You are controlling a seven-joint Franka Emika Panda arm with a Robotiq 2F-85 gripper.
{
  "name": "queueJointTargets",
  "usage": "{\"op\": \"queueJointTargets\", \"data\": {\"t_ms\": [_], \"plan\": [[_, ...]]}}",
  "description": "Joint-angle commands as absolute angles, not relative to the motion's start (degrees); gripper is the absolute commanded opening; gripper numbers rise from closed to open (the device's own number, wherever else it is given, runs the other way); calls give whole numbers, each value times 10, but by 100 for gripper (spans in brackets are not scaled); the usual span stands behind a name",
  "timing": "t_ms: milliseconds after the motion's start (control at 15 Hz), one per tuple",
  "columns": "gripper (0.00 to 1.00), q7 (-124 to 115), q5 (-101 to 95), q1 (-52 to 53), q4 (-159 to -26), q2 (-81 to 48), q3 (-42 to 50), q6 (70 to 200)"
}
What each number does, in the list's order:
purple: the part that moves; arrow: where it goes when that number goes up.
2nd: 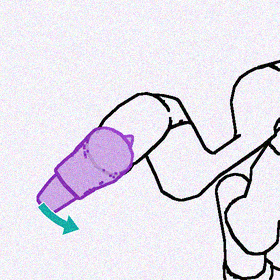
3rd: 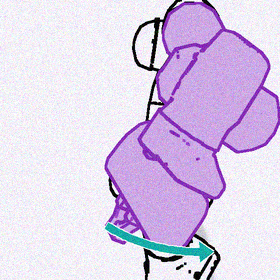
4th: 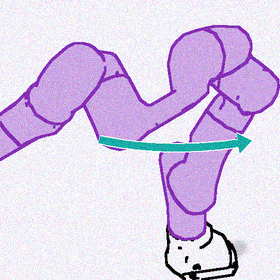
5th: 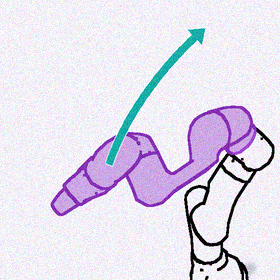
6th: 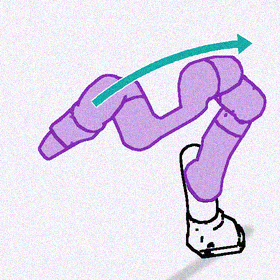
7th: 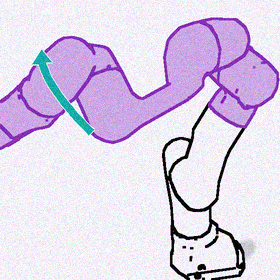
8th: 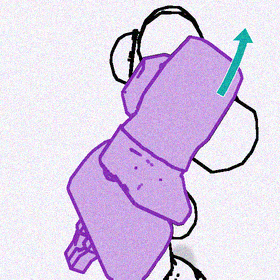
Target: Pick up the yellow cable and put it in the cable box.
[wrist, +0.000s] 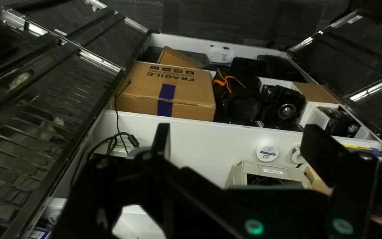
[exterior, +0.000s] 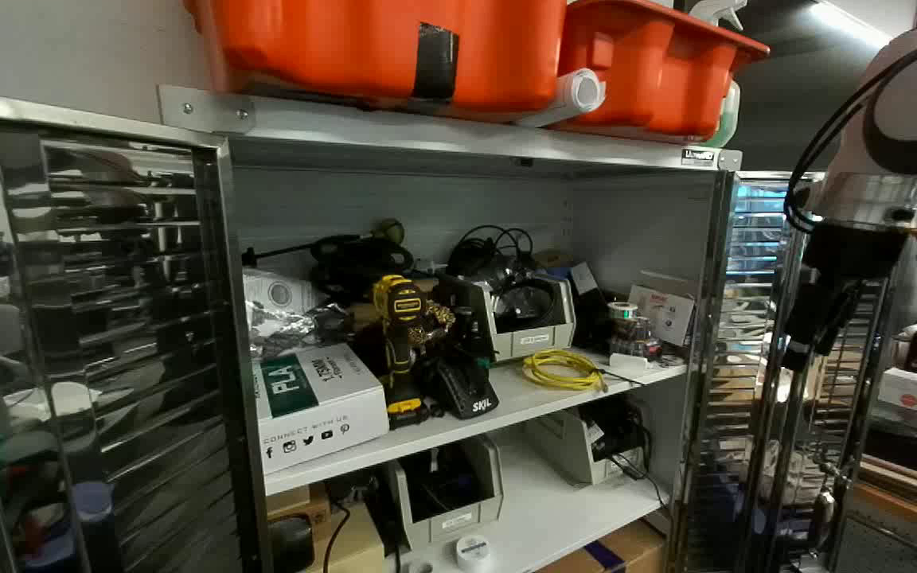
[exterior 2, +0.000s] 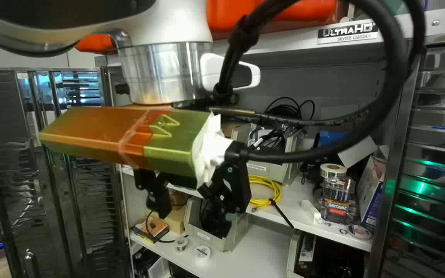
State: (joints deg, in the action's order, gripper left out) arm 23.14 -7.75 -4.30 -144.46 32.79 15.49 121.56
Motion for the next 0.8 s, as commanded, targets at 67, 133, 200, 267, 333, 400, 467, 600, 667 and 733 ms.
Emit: {"op": "queueJointTargets", "data": {"t_ms": [67,133,200,267,333,400,467,600,667,733], "plan": [[100,235,-73,-49,-1438,327,149,1215],[100,235,-73,-49,-1436,328,149,1215],[100,235,-73,-49,-1435,328,149,1215],[100,235,-73,-49,-1435,329,149,1215],[100,235,-73,-49,-1435,329,149,1215],[100,235,-73,-49,-1435,329,149,1215],[100,235,-73,-49,-1435,329,149,1215],[100,239,-70,-46,-1433,323,152,1219],[100,241,-68,-44,-1432,317,153,1225],[100,245,-65,-41,-1428,305,155,1232]]}}
